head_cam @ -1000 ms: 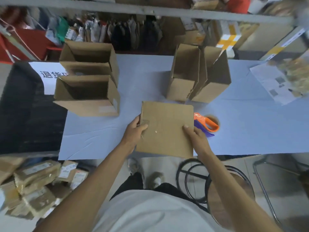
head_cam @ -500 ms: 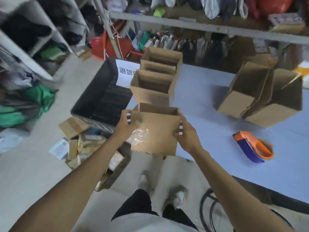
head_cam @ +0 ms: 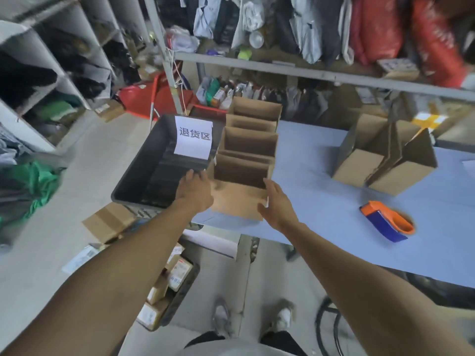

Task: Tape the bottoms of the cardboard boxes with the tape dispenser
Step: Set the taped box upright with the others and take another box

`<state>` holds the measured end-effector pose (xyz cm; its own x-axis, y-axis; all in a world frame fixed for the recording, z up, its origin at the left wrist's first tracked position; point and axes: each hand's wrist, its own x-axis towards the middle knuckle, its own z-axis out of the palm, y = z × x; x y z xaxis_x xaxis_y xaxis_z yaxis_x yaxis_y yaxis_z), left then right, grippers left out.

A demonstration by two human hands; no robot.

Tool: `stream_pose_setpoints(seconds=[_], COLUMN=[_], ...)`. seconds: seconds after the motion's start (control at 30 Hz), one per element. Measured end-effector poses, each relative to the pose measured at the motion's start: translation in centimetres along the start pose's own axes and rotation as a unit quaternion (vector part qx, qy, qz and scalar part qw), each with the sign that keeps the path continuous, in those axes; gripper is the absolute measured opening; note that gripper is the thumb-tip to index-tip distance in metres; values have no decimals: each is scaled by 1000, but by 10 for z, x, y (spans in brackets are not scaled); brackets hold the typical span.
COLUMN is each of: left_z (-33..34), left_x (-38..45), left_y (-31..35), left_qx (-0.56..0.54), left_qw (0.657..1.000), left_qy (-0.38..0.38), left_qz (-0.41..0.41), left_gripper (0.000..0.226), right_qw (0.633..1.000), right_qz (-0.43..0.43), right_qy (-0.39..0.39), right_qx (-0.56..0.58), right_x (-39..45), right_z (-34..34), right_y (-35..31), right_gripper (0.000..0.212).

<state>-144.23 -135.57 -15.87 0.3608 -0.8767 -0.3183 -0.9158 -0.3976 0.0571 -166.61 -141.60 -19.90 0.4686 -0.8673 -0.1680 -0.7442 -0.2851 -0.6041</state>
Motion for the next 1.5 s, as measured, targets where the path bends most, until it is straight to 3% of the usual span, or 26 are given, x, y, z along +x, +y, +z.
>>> stream_pose_setpoints(seconds=[0.1, 0.2, 0.53, 0.8, 0.93, 1.03, 1.13, 1.23, 1.3, 1.33, 1.43, 1.5], left_z=[-17, -33, -10, -11, -20, -19, -9, 0, 2, 5, 19, 24], left_x=[-3, 2, 49, 111, 139, 154, 165, 170, 166, 162, 149, 140], left_y=[13, 37, 207, 358, 420, 448, 451, 427, 402, 391, 359, 345], left_qx=[74, 100, 52, 13, -9, -94, -215, -269, -304, -332, -426, -432], left_qw=[997, 991, 961, 958, 957, 964, 966, 954, 942, 934, 897, 886], left_qy=[-1, 25, 46, 8, -18, -41, 0, 1, -15, -18, -68, -151], left_qz=[-1, 90, 268, 285, 288, 246, 144, 133, 143, 134, 94, 70], left_gripper=[89, 93, 89, 88, 84, 63, 61, 35, 8, 11, 23, 14], right_qw=[1000, 999, 977, 962, 965, 977, 982, 982, 986, 988, 998, 998], right_qz=[-1, -2, 184, 191, 181, 150, 122, 97, 65, 46, 26, 22], right_qy=[10, 52, 108, 166, 134, 87, 65, 74, 64, 51, 3, -40], right_qx=[18, -10, -32, 102, 134, 128, 125, 142, 143, 137, 52, -45], right_x=[-3, -1, -22, 29, 55, 66, 71, 79, 87, 92, 100, 104], right_z=[-7, -31, -129, -197, -209, -214, -216, -216, -214, -212, -199, -191], right_y=[4, 19, 136, 235, 271, 289, 298, 301, 299, 297, 287, 282], right_gripper=[77, 77, 76, 59, 56, 68, 69, 64, 76, 83, 89, 84])
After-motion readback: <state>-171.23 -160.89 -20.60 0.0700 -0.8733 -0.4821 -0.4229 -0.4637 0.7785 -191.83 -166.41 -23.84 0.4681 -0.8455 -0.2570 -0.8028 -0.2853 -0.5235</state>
